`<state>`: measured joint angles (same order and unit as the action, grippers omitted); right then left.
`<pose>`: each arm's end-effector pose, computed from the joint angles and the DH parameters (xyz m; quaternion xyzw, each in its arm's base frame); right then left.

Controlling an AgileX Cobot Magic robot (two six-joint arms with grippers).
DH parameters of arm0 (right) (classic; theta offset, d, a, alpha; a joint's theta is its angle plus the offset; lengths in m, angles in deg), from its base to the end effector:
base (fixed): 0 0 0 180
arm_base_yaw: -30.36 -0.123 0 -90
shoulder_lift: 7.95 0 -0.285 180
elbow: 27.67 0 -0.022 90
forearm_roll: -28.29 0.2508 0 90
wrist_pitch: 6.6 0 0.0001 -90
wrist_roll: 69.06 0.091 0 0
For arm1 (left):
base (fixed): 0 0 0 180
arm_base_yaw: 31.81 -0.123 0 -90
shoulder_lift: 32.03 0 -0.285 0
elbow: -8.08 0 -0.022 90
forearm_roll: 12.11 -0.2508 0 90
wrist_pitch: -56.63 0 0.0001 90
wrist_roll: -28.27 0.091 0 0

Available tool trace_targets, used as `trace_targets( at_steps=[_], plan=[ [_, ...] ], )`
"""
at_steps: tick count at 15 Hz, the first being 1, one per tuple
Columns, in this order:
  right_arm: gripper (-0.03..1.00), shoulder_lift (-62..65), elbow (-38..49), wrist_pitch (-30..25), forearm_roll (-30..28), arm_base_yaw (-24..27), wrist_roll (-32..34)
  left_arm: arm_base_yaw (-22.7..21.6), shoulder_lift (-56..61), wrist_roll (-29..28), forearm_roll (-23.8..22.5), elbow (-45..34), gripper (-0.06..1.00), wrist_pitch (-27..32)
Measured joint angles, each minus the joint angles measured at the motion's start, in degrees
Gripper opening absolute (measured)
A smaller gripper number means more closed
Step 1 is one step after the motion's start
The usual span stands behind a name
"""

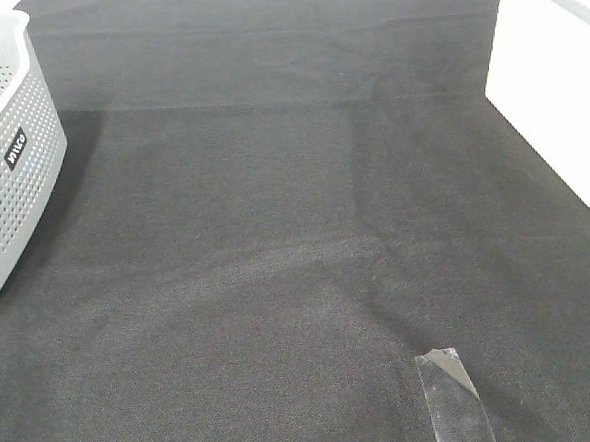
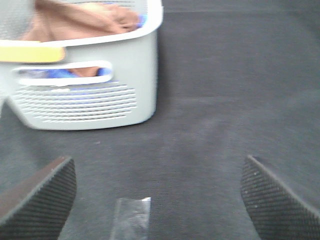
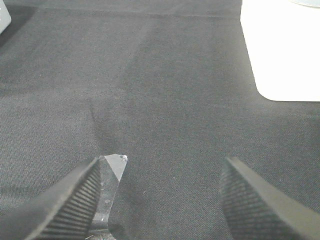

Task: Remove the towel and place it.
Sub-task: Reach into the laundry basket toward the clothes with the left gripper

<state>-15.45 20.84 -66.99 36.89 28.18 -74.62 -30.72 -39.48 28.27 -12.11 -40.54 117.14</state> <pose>-0.0064 0.0116 0.2788 -0.0601 0.8454 0.0594 0.5275 -0.0054 0.0001 0.2774 0.0081 0.8507 -0.0050 0.5256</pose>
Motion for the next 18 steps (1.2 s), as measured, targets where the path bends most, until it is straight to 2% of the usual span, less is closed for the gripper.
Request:
trace_targets(
  at_steps=[3,10,11,13,18],
  plan=[
    [0.65,0.0,0.0,0.0,0.0,0.0,0.0,0.0,0.0,1.66,0.69,0.0,0.85,0.0],
    [0.65,0.0,0.0,0.0,0.0,0.0,0.0,0.0,0.0,0.8,0.57,0.0,0.85,0.0],
    [0.65,0.0,0.0,0.0,0.0,0.0,0.0,0.0,0.0,0.69,0.46,0.0,0.86,0.0],
    [0.65,0.0,0.0,0.0,0.0,0.0,0.0,0.0,0.0,0.63,0.0,0.0,0.95,0.0],
    [0.65,0.0,0.0,0.0,0.0,0.0,0.0,0.0,0.0,0.63,0.0,0.0,0.99,0.0]
  ],
)
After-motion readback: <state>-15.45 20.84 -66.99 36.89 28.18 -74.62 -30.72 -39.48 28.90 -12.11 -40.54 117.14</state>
